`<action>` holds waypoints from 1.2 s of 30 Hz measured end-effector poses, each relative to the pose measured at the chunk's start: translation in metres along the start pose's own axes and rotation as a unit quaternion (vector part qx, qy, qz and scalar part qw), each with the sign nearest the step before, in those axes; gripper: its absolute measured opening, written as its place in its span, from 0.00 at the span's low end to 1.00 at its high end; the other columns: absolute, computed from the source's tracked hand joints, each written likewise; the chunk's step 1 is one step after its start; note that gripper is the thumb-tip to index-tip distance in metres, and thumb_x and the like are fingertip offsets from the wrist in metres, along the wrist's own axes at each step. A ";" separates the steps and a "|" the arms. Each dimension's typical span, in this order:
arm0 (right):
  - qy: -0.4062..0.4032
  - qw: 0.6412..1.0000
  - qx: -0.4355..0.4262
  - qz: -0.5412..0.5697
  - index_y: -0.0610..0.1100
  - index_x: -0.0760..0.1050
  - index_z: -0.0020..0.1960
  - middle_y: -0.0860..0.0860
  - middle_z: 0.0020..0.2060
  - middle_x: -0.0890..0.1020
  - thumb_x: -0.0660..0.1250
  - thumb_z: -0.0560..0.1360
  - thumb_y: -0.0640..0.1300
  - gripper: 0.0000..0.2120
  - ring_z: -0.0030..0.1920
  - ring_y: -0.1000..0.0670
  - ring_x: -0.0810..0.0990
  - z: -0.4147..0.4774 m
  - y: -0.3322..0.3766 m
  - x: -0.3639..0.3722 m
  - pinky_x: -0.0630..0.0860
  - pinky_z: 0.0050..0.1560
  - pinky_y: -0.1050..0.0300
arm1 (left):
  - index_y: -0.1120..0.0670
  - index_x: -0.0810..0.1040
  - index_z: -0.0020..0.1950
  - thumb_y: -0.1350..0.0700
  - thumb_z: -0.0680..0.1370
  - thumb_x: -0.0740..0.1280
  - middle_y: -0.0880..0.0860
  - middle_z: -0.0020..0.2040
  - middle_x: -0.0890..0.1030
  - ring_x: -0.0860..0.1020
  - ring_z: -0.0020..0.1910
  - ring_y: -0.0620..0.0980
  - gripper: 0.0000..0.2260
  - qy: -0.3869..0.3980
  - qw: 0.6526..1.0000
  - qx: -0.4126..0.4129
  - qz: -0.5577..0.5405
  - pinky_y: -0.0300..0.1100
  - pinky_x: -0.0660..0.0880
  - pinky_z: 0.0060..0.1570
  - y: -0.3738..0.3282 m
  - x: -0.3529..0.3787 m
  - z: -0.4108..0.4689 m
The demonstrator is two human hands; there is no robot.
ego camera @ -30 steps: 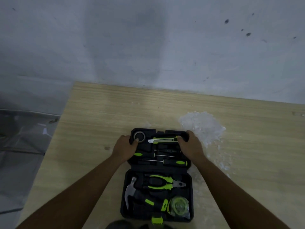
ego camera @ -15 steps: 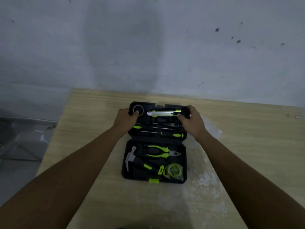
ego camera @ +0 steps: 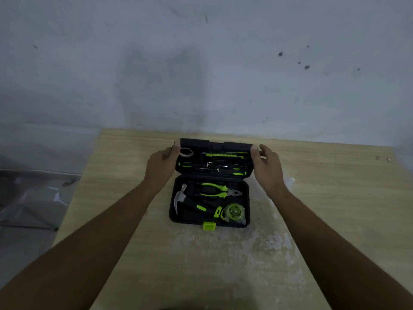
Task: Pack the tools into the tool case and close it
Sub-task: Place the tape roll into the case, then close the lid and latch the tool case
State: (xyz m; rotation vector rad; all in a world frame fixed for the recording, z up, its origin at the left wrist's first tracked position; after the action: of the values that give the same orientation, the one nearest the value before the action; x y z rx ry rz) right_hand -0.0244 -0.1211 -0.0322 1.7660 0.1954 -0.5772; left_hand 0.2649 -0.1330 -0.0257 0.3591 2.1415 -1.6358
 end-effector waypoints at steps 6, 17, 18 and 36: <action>-0.011 0.999 -0.033 0.009 0.40 0.77 0.56 0.47 0.45 0.81 0.61 0.80 0.50 0.14 0.44 0.57 0.79 -0.051 -0.003 -0.006 0.74 0.43 0.70 | 0.46 0.82 0.39 0.35 0.76 0.61 0.45 0.21 0.72 0.71 0.27 0.47 0.19 -0.049 0.999 0.009 0.004 0.42 0.65 0.32 0.019 -0.010 -0.047; 0.055 0.998 0.015 -0.017 0.50 0.70 0.67 0.45 0.61 0.74 0.67 0.72 0.62 0.28 0.58 0.51 0.78 -0.111 -0.086 0.012 0.81 0.54 0.54 | 0.49 0.78 0.63 0.44 0.74 0.70 0.48 0.51 0.84 0.81 0.50 0.43 0.19 -0.003 0.996 -0.042 -0.075 0.37 0.76 0.49 0.077 0.001 -0.112; 0.055 0.998 0.023 -0.015 0.47 0.69 0.68 0.46 0.61 0.72 0.69 0.73 0.57 0.27 0.58 0.51 0.77 -0.118 -0.083 0.012 0.79 0.57 0.54 | 0.50 0.77 0.64 0.45 0.74 0.70 0.47 0.54 0.83 0.79 0.52 0.42 0.21 0.013 0.996 -0.048 -0.073 0.37 0.75 0.53 0.080 0.002 -0.115; 0.017 0.994 0.027 -0.107 0.43 0.67 0.68 0.42 0.61 0.72 0.70 0.74 0.43 0.24 0.61 0.43 0.72 -0.143 -0.096 0.027 0.71 0.62 0.46 | 0.50 0.74 0.67 0.50 0.74 0.71 0.50 0.67 0.74 0.73 0.63 0.44 0.22 0.081 0.990 -0.098 -0.068 0.39 0.68 0.63 0.104 0.012 -0.117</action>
State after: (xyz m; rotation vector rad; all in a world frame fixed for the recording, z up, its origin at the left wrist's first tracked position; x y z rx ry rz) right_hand -0.0018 0.0358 -0.1035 1.8204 0.3991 -0.7121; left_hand 0.2801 0.0074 -0.0942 0.2992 2.4734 -1.4931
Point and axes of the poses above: each hand's wrist, its own z-axis towards the middle knuckle, its own x-axis out of the palm, y = z × x, the point moved 3 cm from there along z, towards the middle knuckle
